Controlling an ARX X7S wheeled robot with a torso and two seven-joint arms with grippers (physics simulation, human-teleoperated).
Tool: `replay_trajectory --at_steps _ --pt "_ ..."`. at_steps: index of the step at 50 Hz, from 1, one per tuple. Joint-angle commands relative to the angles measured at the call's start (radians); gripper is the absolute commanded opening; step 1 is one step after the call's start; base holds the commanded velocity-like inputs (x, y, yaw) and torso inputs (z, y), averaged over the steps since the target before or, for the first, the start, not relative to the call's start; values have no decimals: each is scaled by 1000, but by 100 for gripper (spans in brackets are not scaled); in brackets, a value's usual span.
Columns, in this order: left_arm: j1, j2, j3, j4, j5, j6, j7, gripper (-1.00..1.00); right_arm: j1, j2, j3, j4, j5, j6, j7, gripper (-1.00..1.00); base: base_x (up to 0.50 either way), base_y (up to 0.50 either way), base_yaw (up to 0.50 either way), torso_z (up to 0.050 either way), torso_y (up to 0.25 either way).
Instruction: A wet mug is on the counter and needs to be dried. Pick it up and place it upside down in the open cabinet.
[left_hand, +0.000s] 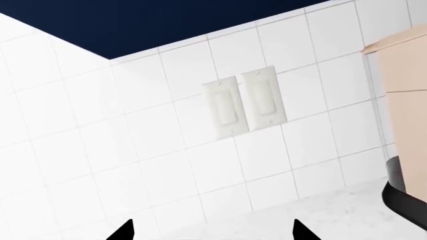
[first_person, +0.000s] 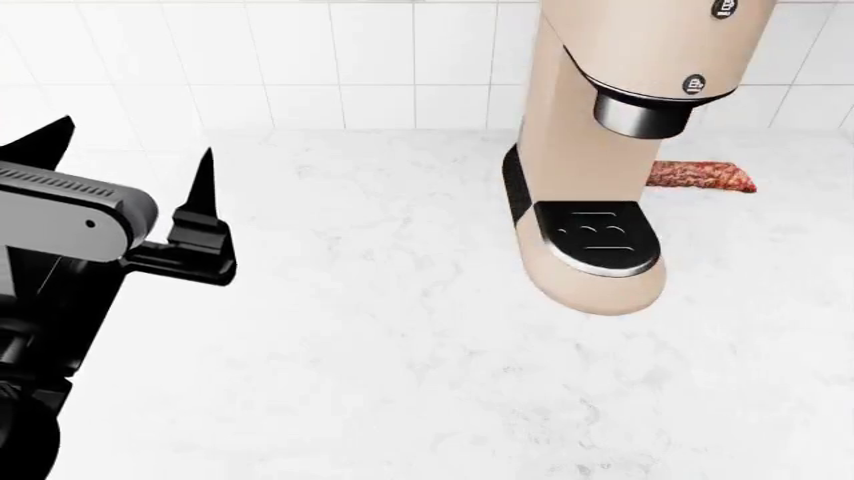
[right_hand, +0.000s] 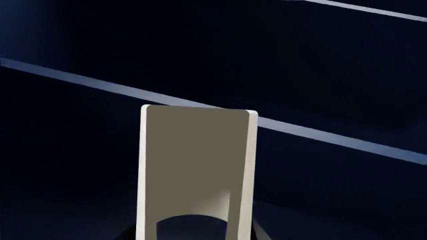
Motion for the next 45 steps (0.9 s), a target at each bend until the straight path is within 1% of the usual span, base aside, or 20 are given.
replay_trajectory --at_steps 1,9,18,26,45 --pt "29 -7 11 -8 27 25 9 100 83 -110 3 393 -99 -201 -75 -100 0 0 0 0 0" --pt "49 -14 4 -10 33 37 10 100 84 -155 3 553 -118 -291 -94 -100 0 0 0 0 0" --pt "55 -18 2 -15 38 44 10 100 30 -149 -9 583 -131 -317 -89 -100 0 0 0 0 0" --pt "61 -20 6 -17 42 50 10 100 31 -165 -11 732 -153 -398 -102 -100 0 0 0 0 1" --pt "60 -29 -6 -12 22 48 3 100 28 -185 -23 850 -169 -447 -124 -100 0 0 0 0 1"
